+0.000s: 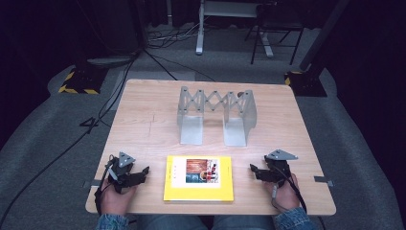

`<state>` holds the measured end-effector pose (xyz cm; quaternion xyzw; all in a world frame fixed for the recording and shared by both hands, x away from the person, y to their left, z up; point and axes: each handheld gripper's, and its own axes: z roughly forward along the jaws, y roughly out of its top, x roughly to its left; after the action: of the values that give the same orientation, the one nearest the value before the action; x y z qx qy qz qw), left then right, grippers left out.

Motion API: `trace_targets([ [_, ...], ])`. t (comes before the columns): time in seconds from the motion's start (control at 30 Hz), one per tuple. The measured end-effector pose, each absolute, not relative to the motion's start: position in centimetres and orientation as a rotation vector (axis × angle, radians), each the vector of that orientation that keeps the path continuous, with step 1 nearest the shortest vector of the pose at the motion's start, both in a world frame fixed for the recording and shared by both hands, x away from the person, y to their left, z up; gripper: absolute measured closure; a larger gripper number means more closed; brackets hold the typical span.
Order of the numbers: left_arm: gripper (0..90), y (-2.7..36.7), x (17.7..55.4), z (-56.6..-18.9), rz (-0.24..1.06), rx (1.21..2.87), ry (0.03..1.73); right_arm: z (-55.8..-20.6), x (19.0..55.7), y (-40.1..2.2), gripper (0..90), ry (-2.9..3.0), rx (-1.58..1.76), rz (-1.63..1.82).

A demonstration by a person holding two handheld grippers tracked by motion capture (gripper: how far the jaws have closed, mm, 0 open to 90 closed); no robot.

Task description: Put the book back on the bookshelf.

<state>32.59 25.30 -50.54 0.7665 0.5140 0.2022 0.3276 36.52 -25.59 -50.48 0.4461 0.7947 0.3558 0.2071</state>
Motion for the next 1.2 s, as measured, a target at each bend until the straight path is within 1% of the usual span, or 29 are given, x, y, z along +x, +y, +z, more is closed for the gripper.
trace_targets([
  [0.27,26.4,25.3,32.4,-50.5,0.534,1.999,1.364,-50.5,36.5,-25.6,26.5,2.216,1.242,0.991],
  [0.3,27.8,25.3,32.2,-50.5,0.54,2.003,1.358,-50.5,36.5,-25.6,26.4,2.216,1.242,0.992],
  [0.37,36.5,25.2,32.0,-50.4,0.537,2.0,1.354,-50.5,36.6,-25.6,26.4,2.214,1.246,0.992],
  [0.47,42.7,25.5,31.9,-49.8,0.451,1.98,1.386,-50.5,36.6,-25.5,26.4,2.212,1.248,0.992],
  [0.53,46.5,25.6,31.8,-49.6,0.437,1.971,1.39,-50.5,36.6,-25.5,26.4,2.211,1.249,0.991],
  [0.7,47.1,26.1,31.0,-48.2,0.396,1.887,1.381,-50.5,36.6,-25.5,26.4,2.211,1.249,0.991],
  [0.97,47.6,25.5,30.3,-46.7,0.353,1.875,1.357,-50.5,36.6,-25.5,26.4,2.211,1.249,0.991],
  [1.03,47.7,24.9,30.1,-46.3,0.299,1.875,1.344,-50.5,36.6,-25.5,26.4,2.212,1.249,0.992],
  [1.17,47.4,24.3,30.0,-46.0,0.257,1.881,1.325,-50.5,36.5,-25.6,28.5,2.21,1.246,0.994],
  [1.2,47.2,23.9,30.0,-45.9,0.229,1.878,1.314,-50.4,36.4,-25.5,31.5,2.215,1.244,1.003],
])
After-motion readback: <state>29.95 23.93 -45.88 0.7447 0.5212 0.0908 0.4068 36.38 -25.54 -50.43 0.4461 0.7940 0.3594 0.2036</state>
